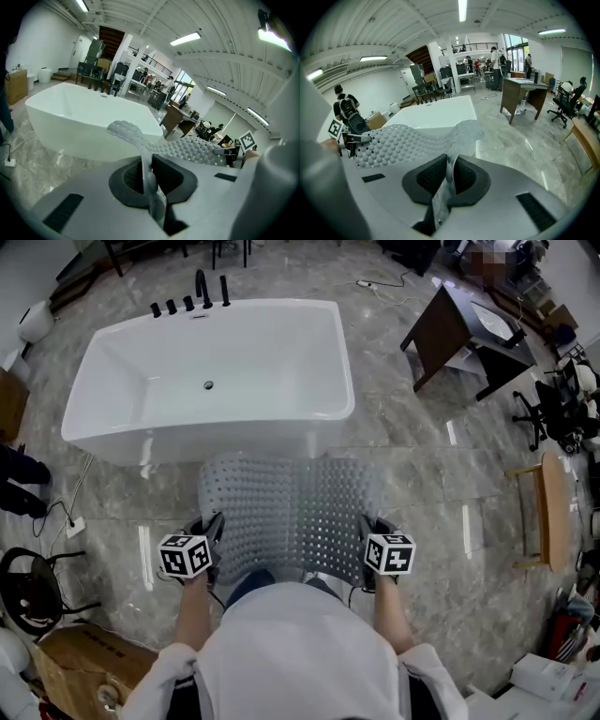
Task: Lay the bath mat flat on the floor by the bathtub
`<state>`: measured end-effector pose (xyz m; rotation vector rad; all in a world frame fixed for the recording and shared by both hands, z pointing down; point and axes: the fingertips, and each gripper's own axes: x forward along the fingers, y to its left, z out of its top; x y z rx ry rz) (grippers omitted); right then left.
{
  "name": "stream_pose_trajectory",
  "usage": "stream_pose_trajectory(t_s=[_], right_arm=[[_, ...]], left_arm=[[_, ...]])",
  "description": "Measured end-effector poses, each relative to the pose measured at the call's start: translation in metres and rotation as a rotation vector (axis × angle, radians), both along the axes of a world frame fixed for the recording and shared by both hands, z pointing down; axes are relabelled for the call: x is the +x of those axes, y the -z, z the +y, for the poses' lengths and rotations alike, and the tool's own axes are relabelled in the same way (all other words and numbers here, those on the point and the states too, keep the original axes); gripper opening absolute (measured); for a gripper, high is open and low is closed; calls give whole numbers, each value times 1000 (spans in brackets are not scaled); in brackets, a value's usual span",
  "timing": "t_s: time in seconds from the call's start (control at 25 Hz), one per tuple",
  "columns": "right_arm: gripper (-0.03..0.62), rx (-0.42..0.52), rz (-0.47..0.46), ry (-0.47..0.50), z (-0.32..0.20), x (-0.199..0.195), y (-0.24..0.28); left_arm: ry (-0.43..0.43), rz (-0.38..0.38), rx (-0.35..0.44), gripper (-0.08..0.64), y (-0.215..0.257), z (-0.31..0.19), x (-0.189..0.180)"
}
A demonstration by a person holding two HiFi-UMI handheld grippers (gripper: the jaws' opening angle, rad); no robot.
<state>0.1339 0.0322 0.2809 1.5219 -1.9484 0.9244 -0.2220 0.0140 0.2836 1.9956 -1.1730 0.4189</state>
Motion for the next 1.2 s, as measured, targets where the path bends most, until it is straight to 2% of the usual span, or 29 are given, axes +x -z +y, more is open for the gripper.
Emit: stream_pose_trajectory(t_s=[0.24,0.44,0.88,1.2], right_arm=[[43,13,10,-40,-20,-27,1],[43,19,9,-31,-36,-27,-2],[43,16,9,77,-81,1,-8],[43,-9,31,70,-95,27,-25]], left_arm=[[-68,-7,10,44,-2,-36,-25],[-59,-11,16,44,-4,-55,-27],[44,-34,12,44,-7,-69,12],[56,-40,1,44,-18,-80,32]])
